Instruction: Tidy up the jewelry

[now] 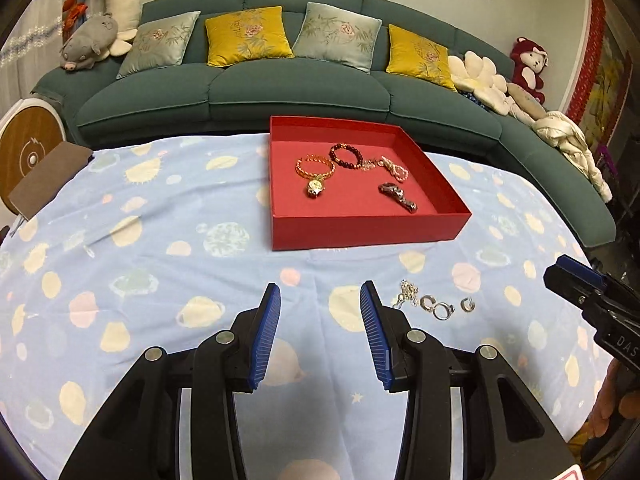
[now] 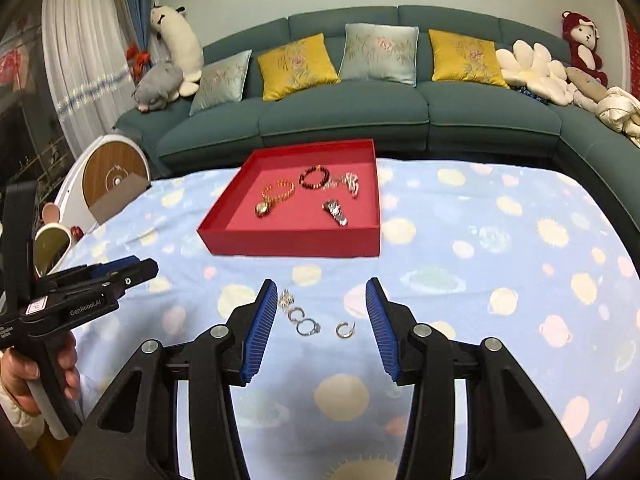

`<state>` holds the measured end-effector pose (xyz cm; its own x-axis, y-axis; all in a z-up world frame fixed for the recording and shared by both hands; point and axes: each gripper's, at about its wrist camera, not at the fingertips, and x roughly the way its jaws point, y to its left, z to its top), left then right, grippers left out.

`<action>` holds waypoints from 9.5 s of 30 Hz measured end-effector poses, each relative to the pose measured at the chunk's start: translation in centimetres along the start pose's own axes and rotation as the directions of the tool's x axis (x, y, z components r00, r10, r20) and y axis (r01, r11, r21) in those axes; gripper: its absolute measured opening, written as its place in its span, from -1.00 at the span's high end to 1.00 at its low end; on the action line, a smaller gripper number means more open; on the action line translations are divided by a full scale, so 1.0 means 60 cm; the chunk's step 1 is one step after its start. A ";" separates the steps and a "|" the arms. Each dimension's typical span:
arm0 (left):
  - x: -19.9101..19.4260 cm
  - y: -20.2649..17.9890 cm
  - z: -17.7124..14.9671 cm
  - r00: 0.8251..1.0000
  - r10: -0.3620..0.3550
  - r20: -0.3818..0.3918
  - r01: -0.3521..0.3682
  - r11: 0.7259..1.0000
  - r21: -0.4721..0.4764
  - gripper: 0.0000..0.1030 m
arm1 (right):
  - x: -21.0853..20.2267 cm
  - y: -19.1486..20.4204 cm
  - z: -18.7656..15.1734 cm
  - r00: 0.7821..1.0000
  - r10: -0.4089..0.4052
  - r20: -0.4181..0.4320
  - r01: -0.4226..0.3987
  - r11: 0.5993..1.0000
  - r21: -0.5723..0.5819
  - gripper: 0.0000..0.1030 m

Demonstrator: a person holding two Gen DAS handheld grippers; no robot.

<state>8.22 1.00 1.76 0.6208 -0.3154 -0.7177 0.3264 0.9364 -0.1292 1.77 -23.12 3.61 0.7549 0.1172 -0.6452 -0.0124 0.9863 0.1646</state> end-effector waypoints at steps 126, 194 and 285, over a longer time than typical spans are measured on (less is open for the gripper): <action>0.214 0.027 0.191 0.995 -0.095 0.012 0.096 0.983 -0.157 0.51 | 0.290 0.024 0.167 0.999 0.037 -0.017 -0.037 0.998 0.048 0.27; 0.142 -0.145 -0.014 0.988 -0.099 -0.117 0.111 0.989 0.096 0.15 | 0.107 -0.055 -0.046 0.989 -0.080 -0.121 0.082 0.997 0.013 0.66; 0.020 -0.003 0.172 0.994 0.037 0.105 -0.035 0.999 -0.022 0.08 | 0.053 0.026 0.174 0.989 -0.016 0.144 0.016 1.000 0.002 0.05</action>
<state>16.24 -1.12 7.98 0.7039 -0.2949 -0.6462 0.2885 0.9500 -0.1192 11.02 -22.45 9.61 0.8419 0.0832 -0.5332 0.0011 0.9878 0.1559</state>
